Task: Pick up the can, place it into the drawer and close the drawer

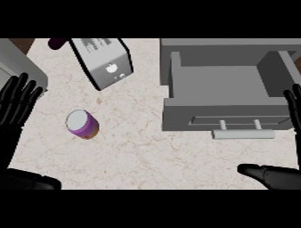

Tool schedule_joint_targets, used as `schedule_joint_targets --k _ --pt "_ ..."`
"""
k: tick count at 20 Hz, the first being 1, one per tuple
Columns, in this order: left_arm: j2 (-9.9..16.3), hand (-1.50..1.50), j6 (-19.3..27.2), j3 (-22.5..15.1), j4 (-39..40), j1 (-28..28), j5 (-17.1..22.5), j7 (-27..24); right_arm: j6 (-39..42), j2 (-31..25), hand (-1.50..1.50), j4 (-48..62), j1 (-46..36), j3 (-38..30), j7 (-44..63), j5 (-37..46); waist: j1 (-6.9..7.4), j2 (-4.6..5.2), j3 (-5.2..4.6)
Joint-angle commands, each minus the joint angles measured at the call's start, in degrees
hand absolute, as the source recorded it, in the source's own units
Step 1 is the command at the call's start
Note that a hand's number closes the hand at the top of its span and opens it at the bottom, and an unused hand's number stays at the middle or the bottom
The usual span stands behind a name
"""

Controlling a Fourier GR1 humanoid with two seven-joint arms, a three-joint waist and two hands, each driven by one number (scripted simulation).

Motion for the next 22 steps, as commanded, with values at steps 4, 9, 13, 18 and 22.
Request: schedule_joint_targets --k 4,9,13,18,22 --pt "3.7 -1.5 -1.5 4.6 2.0 -2.7 5.4 10.6 0.1 -0.1 -1.5 -1.5 7.2 -3.7 2.9 -1.6 0.27 -0.06 -0.03" --pt "5.3 -1.5 -5.7 8.9 -5.7 5.1 10.1 12.4 2.2 -0.9 -1.5 2.3 6.1 -8.5 0.0 -5.1 0.77 -0.06 -0.03" --pt "3.6 -1.5 -5.6 9.0 -7.4 5.1 9.2 13.6 7.1 0.1 -1.5 -1.4 13.8 -10.1 -2.7 -7.9 0.47 -0.08 -0.03" --pt "2.5 -1.5 -6.5 14.3 -11.3 11.5 15.3 15.0 9.5 -2.5 -1.5 -0.1 12.5 -14.9 -1.6 -12.2 0.89 -0.12 -0.04" --pt "2.4 -1.5 -2.3 14.7 -6.4 4.1 18.7 20.1 11.9 -3.5 -1.5 -4.9 15.8 -18.4 0.6 -17.0 0.25 -0.07 -0.04"
